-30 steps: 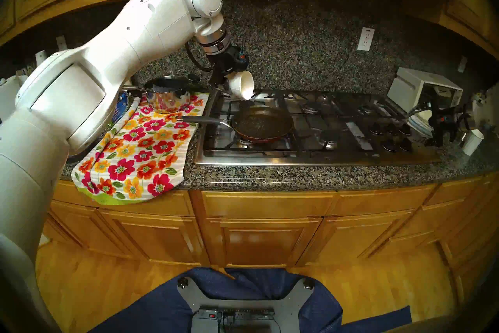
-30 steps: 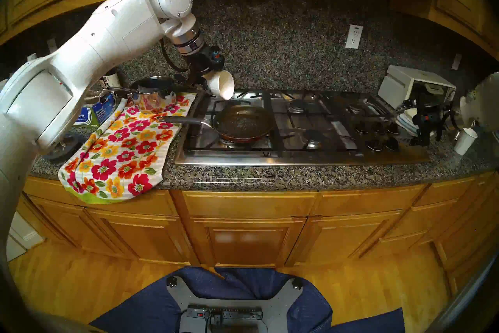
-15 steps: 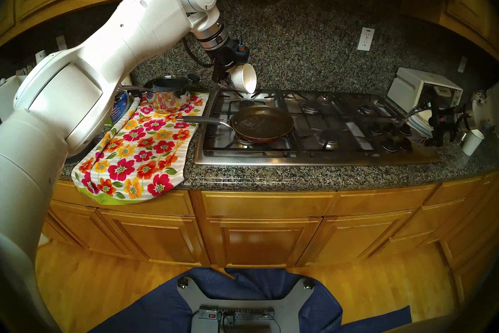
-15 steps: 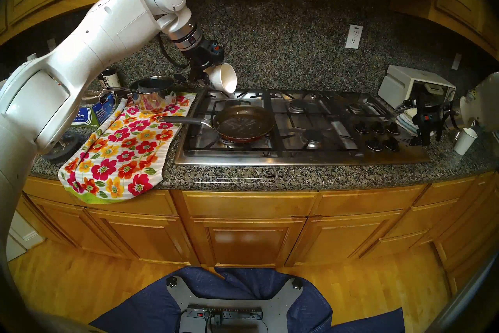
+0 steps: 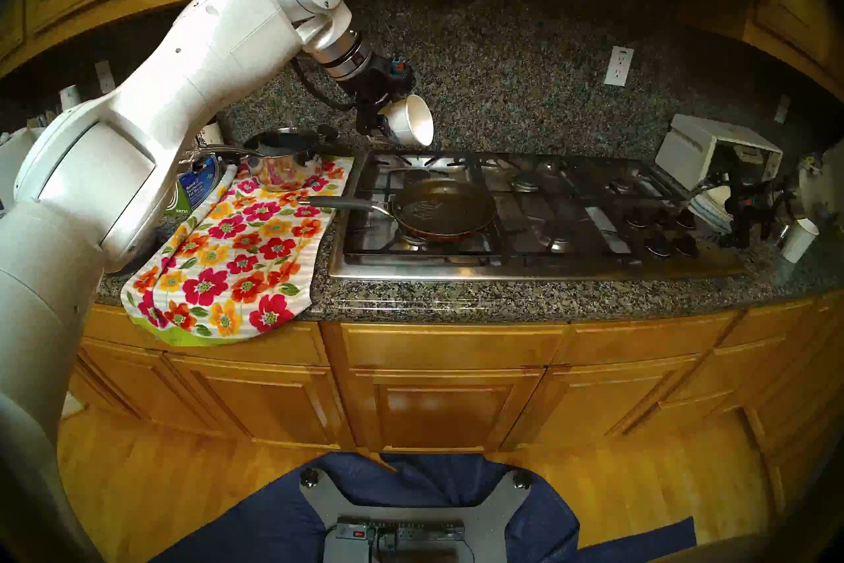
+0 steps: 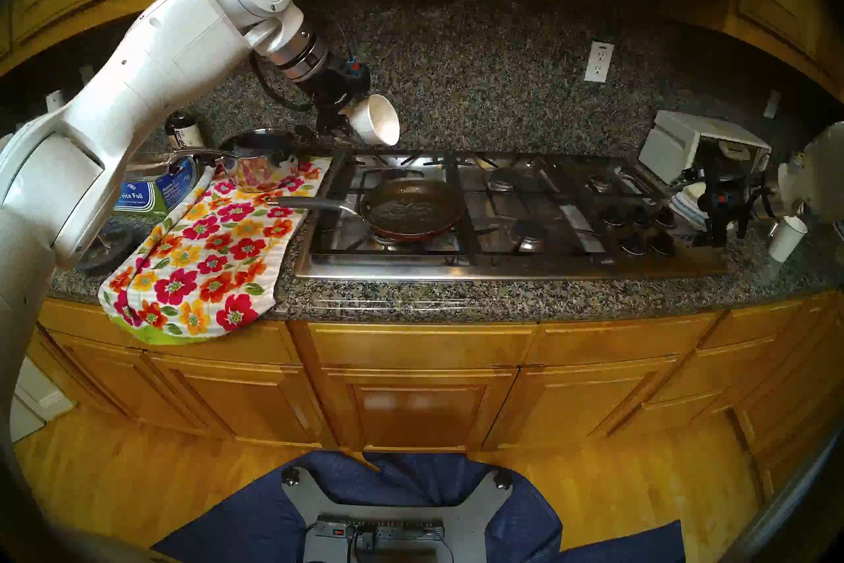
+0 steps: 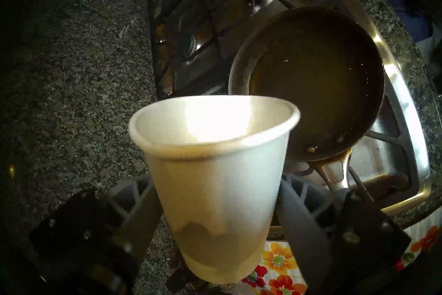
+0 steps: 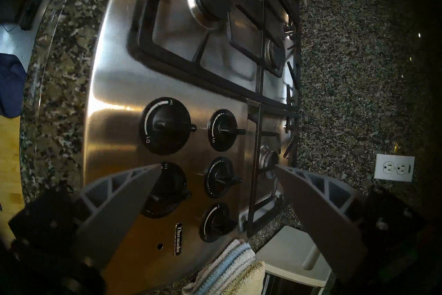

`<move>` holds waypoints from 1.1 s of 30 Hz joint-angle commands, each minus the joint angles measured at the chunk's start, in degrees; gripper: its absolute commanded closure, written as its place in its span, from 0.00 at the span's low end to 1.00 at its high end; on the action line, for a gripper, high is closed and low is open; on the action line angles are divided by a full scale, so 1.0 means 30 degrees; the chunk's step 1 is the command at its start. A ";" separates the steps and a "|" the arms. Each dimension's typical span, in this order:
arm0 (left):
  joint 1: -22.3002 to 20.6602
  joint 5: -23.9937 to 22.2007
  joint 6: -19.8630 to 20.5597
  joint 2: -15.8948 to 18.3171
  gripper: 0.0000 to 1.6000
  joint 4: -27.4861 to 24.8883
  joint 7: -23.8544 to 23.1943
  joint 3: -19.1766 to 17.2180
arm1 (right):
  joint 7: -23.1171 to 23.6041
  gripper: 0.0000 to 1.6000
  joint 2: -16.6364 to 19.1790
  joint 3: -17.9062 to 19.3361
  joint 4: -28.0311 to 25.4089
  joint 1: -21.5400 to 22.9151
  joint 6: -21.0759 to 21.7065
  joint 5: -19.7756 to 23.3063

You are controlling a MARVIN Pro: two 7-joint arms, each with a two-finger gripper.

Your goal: Pick up the water cup, pour water into the pot, turn on the stove

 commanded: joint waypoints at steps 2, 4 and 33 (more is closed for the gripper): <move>0.0099 -0.0730 0.0813 0.1048 0.31 -0.1093 0.0418 -0.1146 | -0.0218 0.00 -0.0136 0.0052 0.0379 0.0483 0.0030 0.0066; 0.0283 -0.0826 0.0996 0.1211 0.30 -0.1187 0.0519 -0.1256 | -0.0221 0.00 -0.0136 0.0052 0.0379 0.0484 0.0030 0.0064; 0.2452 -0.2419 0.2666 0.3392 0.30 -0.2348 0.2147 -0.3211 | -0.0220 0.00 -0.0137 0.0051 0.0378 0.0482 0.0030 0.0067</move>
